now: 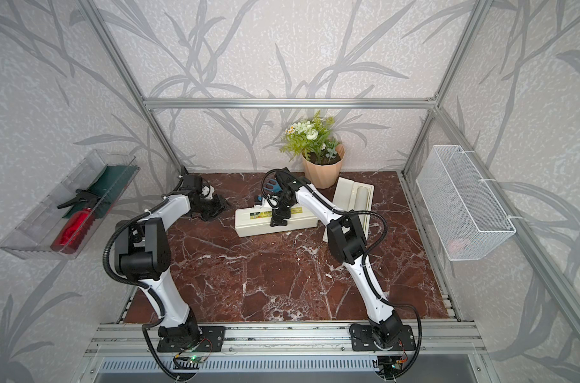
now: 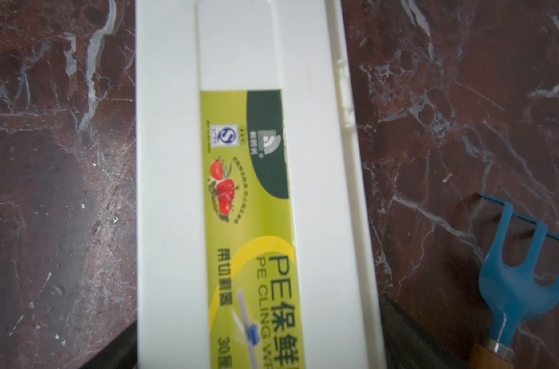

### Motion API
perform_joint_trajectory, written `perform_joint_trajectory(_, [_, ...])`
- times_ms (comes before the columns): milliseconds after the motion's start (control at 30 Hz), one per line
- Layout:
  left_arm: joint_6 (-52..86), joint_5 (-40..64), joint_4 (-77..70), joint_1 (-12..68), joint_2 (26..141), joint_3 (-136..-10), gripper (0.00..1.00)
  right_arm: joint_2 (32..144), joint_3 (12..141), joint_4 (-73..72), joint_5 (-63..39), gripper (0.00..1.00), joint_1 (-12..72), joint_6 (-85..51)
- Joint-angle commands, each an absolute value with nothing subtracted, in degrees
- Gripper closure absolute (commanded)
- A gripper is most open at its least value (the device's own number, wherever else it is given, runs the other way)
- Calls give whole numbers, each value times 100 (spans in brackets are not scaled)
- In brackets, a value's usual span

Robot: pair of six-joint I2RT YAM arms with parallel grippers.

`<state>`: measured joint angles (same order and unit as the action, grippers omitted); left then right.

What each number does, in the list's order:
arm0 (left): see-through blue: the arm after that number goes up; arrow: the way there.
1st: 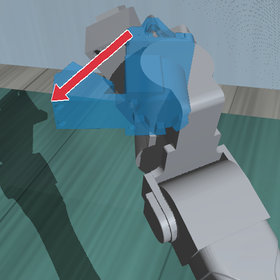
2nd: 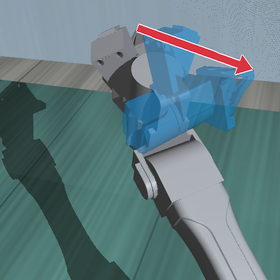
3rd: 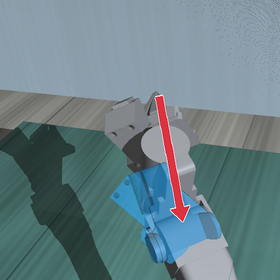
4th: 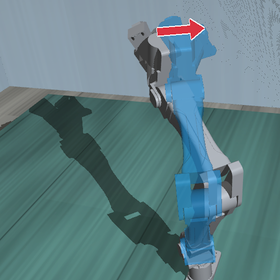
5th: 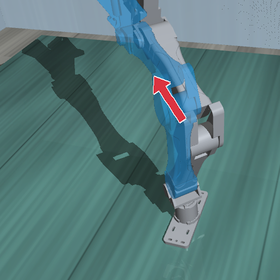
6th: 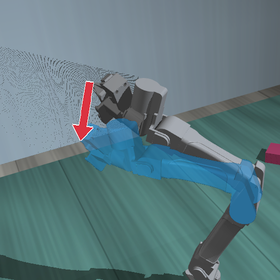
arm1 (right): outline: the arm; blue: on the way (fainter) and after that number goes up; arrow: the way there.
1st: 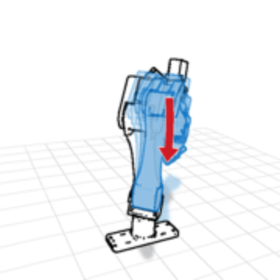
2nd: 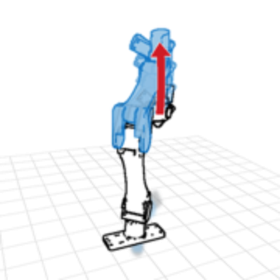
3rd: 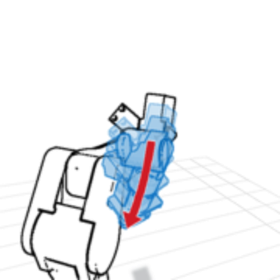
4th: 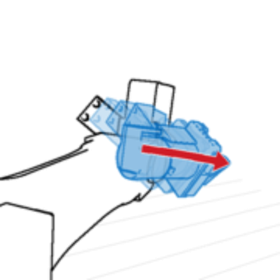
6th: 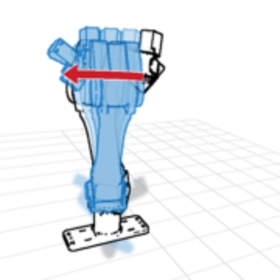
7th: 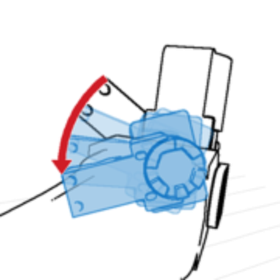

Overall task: Put plastic wrap rolls into dispensers
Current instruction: Close the lid on the plastic wrap cutting box.

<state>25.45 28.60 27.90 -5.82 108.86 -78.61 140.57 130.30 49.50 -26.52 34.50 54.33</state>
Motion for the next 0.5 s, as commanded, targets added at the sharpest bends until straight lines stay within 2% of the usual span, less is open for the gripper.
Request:
perform_joint_trajectory(0, [2470,2922,2921,-633,10990,-8031,43,14145,13183,5278,-2962,9,3460,5274])
perform_joint_trajectory(133, [2433,2974,2973,-647,11058,-8077,43,14102,13250,5265,-2866,10,3497,5373])
perform_joint_trajectory(267, [2380,3064,2927,-651,11058,-8110,42,14161,13304,5204,-2652,4,3499,5477])
perform_joint_trajectory(467, [2244,3200,2839,-643,10927,-8069,41,14234,13329,4912,-2360,5,3550,5413])
